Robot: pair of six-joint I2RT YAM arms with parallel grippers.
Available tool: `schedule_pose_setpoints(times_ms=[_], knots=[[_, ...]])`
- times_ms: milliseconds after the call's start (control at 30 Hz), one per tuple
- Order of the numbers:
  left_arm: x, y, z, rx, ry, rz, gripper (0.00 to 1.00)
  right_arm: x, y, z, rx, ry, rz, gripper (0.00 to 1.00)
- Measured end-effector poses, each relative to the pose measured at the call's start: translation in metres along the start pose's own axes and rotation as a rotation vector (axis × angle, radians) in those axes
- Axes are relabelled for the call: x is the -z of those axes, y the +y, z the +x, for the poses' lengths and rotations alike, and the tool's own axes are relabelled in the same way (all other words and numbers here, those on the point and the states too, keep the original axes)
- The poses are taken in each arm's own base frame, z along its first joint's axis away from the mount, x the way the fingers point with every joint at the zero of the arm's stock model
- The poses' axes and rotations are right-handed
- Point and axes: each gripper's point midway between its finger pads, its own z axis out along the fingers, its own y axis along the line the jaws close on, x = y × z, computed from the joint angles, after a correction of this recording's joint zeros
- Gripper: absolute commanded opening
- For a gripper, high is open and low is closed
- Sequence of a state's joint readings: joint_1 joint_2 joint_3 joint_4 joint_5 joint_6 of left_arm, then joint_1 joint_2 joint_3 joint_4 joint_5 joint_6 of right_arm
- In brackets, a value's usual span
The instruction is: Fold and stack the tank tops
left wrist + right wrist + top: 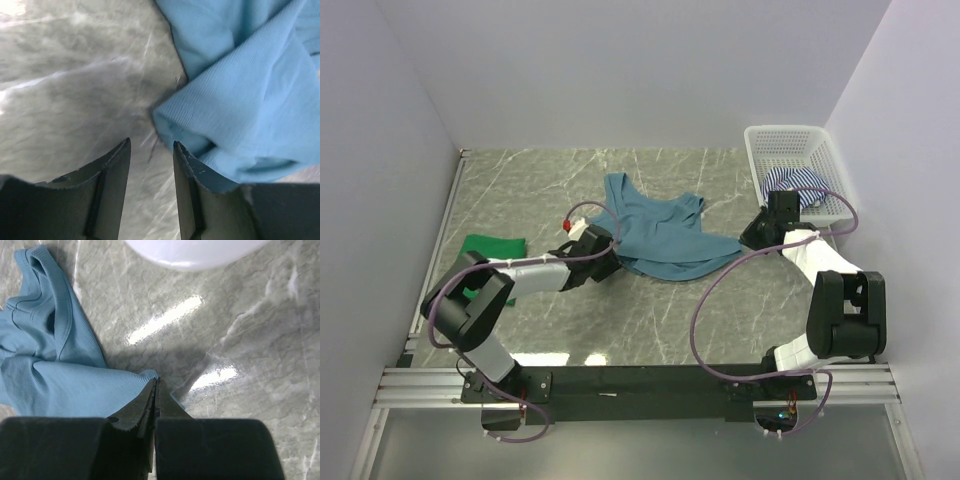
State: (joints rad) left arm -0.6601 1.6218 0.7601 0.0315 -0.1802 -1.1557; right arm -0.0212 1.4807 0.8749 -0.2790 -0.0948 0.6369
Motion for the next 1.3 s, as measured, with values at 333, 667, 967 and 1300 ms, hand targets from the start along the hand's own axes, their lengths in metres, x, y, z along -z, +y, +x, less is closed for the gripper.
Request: schedule_pose_setpoints(times_ms=[333,667,967,1300], knots=[[-0.023,-0.023,-0.007,0.049,-0.075,-0.082,0.42,0.001,-0.003,-0.004,-0.014,0.004,-0.013,0.00],[-0.027,-0.012,-0.012,-0.011,-0.169,-0.202,0.00,0.000,-0.006,-0.001,-0.019,0.013,-0.015,0.00],[0.012,0.003,-0.050,-0.132,-0.276,-0.299,0.01,0.017,0.001,-0.008,-0.001,-0.023,-0.044,0.00],[0.086,-0.015,-0.107,-0.114,-0.403,-0.180,0.01,0.066,0.011,-0.008,0.037,-0.115,-0.141,0.00]])
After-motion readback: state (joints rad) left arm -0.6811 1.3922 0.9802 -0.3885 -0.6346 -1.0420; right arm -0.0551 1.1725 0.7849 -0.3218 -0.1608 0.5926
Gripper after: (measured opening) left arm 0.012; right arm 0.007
